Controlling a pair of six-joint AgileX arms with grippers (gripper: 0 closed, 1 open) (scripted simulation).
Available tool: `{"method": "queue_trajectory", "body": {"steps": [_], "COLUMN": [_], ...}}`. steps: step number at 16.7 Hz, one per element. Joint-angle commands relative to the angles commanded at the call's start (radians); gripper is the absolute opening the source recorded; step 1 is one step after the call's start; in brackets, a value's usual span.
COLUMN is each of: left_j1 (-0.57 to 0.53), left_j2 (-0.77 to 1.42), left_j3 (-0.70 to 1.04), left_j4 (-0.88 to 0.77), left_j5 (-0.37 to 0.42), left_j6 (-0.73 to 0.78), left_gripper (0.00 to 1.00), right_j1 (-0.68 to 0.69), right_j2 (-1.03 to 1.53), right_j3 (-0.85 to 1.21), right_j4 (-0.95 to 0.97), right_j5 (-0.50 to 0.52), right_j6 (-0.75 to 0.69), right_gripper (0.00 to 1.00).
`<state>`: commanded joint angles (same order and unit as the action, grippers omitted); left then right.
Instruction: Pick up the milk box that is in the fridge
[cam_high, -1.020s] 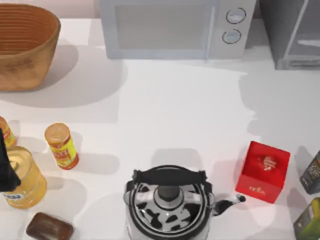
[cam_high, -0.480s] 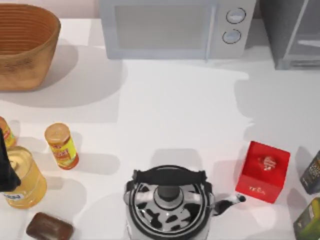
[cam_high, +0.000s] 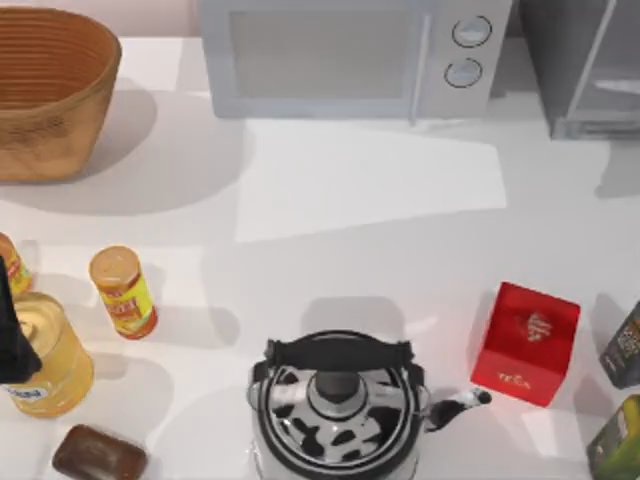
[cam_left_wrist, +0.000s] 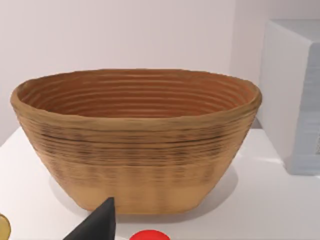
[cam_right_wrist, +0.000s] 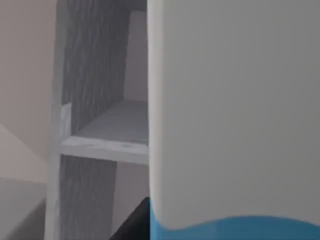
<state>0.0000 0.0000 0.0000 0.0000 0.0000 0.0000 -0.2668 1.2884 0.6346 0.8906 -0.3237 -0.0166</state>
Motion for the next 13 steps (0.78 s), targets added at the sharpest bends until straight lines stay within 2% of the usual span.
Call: {"method": "queue_trajectory", "body": {"steps": [8, 13], "left_j1": [0.0, 0.0], "left_j2": [0.0, 0.0], "left_j3": [0.0, 0.0], "left_j4": [0.0, 0.0], "left_j5": [0.0, 0.0], "left_j6": [0.0, 0.0], "left_gripper": [1.0, 1.0], "right_j1": [0.14, 0.221], "right_j2": [-0.869, -1.205], "right_j3": [-0.379, -0.579], "right_j4": [-0.549, -0.814], "right_j5": [0.175, 0.298], "right_j6": [0.007, 0.012], "right_gripper": [0.0, 0.0]}}
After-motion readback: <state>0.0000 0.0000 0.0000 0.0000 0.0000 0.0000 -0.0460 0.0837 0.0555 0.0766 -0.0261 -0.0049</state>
